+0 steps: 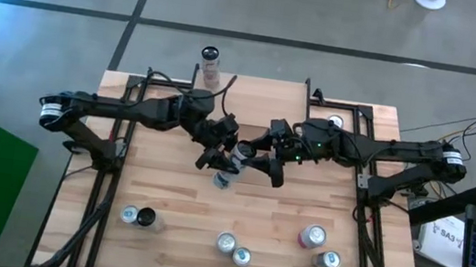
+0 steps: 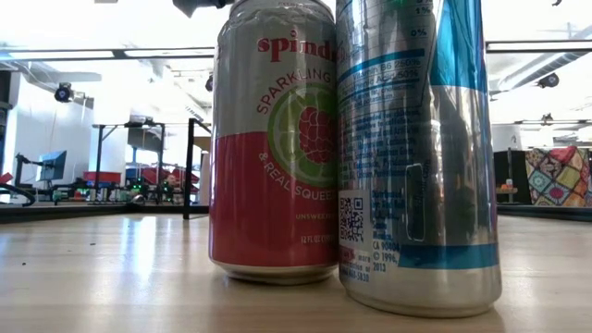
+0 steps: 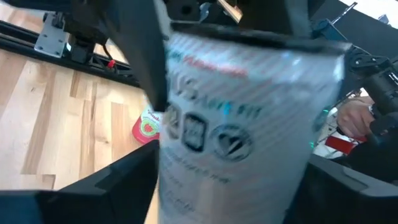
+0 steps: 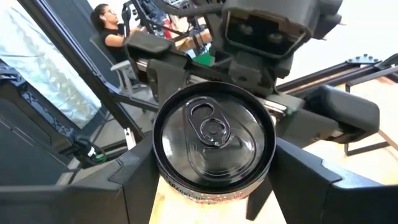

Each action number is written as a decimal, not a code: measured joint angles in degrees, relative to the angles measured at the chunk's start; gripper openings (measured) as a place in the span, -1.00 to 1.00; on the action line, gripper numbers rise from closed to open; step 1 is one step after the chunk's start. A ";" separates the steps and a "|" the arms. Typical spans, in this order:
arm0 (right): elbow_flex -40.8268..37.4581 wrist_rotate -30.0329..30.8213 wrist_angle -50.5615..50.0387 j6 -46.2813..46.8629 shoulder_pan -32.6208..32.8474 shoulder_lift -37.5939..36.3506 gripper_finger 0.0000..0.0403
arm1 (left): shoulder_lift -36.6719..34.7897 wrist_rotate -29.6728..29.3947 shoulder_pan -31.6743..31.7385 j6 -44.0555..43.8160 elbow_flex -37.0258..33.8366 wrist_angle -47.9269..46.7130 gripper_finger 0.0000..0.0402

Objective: Place canned beverage on shelf
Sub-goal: Put the top white-pink soda can on the shelf aligned with the other white-pink soda can

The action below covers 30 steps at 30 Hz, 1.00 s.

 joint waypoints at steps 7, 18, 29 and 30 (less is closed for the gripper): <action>0.02 -0.06 -0.53 -0.25 0.02 0.00 0.23 | -0.33 -0.26 0.00 0.04 0.00 0.52 0.25; 0.07 2.30 -0.93 -2.71 0.04 -0.99 0.45 | -1.14 -4.99 0.40 3.06 0.20 0.26 0.26; 0.28 16.25 -7.24 -3.33 1.22 -9.88 0.62 | -9.26 -10.02 12.21 16.96 -1.45 -4.37 0.26; 0.28 16.68 -7.97 -3.14 1.38 -10.18 0.62 | -10.20 -9.98 13.86 18.67 -2.03 -4.21 0.26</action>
